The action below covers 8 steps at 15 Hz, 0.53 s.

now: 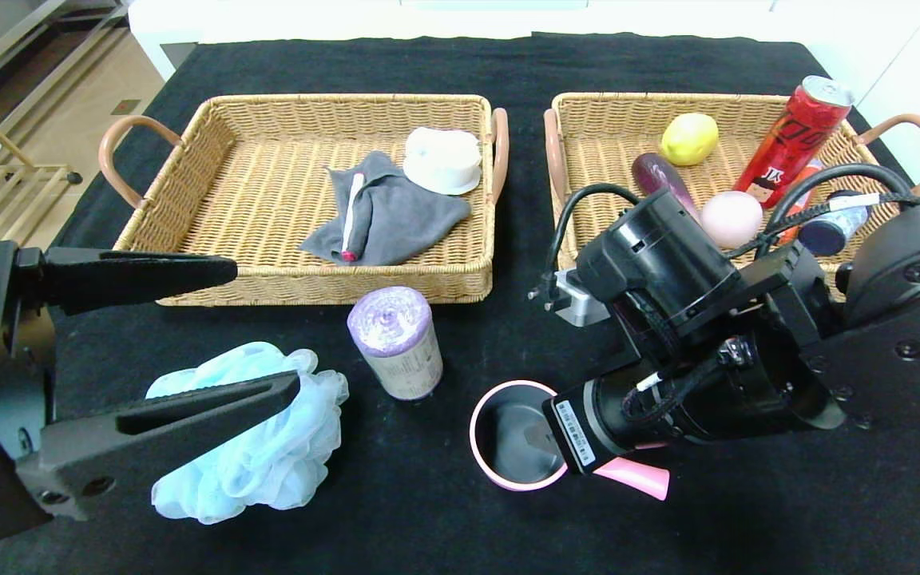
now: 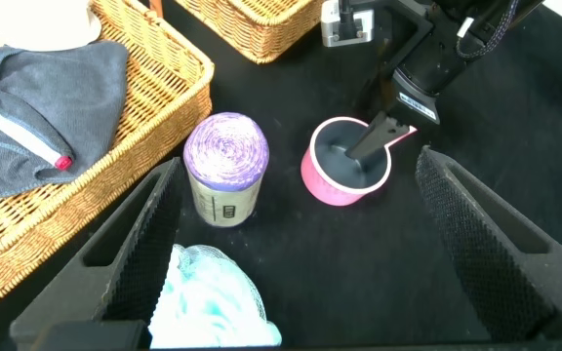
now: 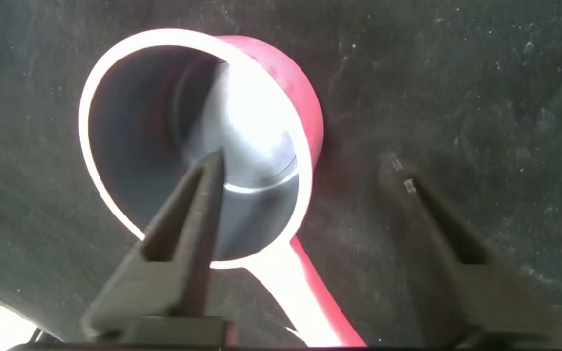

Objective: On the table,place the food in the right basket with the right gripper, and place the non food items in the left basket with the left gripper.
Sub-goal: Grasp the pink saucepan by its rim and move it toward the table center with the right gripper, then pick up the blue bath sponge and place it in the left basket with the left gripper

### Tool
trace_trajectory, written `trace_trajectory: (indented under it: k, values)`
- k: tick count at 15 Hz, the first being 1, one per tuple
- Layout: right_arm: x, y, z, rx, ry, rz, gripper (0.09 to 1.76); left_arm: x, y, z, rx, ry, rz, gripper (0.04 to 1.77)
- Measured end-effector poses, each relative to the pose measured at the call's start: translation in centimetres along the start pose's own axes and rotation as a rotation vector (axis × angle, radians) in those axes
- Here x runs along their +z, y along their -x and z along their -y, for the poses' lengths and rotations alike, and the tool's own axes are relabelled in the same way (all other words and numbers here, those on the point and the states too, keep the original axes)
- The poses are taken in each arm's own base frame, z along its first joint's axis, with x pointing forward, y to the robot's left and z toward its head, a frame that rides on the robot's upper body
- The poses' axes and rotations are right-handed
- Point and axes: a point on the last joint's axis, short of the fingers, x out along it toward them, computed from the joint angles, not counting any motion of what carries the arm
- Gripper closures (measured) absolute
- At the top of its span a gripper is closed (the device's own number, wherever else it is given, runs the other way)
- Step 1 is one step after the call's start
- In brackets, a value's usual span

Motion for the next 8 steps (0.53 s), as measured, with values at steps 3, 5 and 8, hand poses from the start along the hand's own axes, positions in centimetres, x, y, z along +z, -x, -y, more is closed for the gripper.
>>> trace_trajectory:
  k: [3,5,8]
  values:
    - [0.1,0.6,0.2,0.006,-0.003,0.012,0.47,0.0,0.0,0.0,0.0,-0.001,0.001,0.09]
    - [0.2,1.5,0.6,0.007,0.009,0.034,0.4,0.0,0.1,0.0,0.002,-0.001,0.003,0.09]
    - [0.3,3.6,1.7,0.023,0.037,0.075,0.32,0.0,0.1,0.0,0.003,-0.002,0.003,0.09]
